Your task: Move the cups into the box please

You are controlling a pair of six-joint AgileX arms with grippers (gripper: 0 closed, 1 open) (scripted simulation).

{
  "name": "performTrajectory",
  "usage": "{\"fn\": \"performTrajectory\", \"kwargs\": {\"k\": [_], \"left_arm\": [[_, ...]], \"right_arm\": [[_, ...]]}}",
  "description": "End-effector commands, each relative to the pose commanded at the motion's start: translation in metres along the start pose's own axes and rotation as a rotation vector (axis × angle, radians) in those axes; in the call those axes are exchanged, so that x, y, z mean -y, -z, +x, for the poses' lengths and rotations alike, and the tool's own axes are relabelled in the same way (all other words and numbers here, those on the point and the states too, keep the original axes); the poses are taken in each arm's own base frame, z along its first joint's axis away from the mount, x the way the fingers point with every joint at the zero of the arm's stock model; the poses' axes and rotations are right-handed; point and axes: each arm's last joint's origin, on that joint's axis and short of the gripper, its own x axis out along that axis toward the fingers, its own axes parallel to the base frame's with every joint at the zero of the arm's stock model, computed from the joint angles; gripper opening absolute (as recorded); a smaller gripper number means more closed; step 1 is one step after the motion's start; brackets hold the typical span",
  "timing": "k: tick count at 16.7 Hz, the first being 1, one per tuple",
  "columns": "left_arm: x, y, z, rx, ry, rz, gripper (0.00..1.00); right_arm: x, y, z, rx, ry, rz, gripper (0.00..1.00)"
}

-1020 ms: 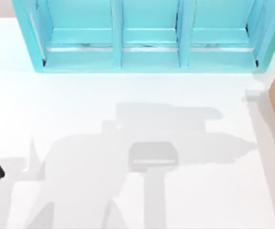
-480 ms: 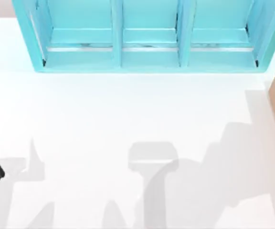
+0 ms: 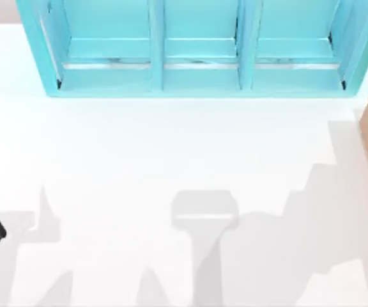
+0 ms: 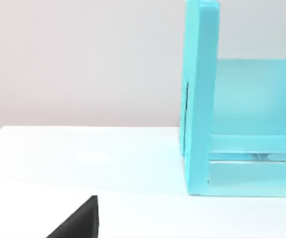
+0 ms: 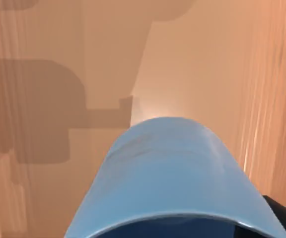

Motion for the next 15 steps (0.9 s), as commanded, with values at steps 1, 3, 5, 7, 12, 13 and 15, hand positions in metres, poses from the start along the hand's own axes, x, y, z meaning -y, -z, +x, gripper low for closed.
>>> {"fn": "performTrajectory", "kwargs": {"k": [1, 3, 5, 7, 12, 13, 15], "left_arm": [[0.000, 0.000, 0.000, 0.000, 0.000, 0.000, 1.00], [0.000, 0.000, 0.000, 0.000, 0.000, 0.000, 1.00], [0.000, 0.000, 0.000, 0.000, 0.000, 0.000, 1.00], [0.000, 0.000, 0.000, 0.000, 0.000, 0.000, 1.00], [0.000, 0.000, 0.000, 0.000, 0.000, 0.000, 1.00], [0.000, 0.000, 0.000, 0.000, 0.000, 0.000, 1.00], [0.000, 0.000, 0.000, 0.000, 0.000, 0.000, 1.00]], "right_arm": [[-0.001, 0.000, 0.011, 0.000, 0.000, 0.000, 0.00], [-0.002, 0.002, 0.032, 0.001, 0.000, 0.001, 0.00], [-0.004, 0.002, 0.044, 0.000, -0.001, 0.001, 0.00], [-0.005, 0.002, 0.046, -0.001, -0.002, 0.001, 0.00], [-0.005, 0.002, 0.046, -0.001, -0.002, 0.001, 0.23], [-0.005, 0.002, 0.046, -0.001, -0.002, 0.001, 0.30], [-0.005, 0.002, 0.046, -0.001, -0.002, 0.001, 0.45]]}}
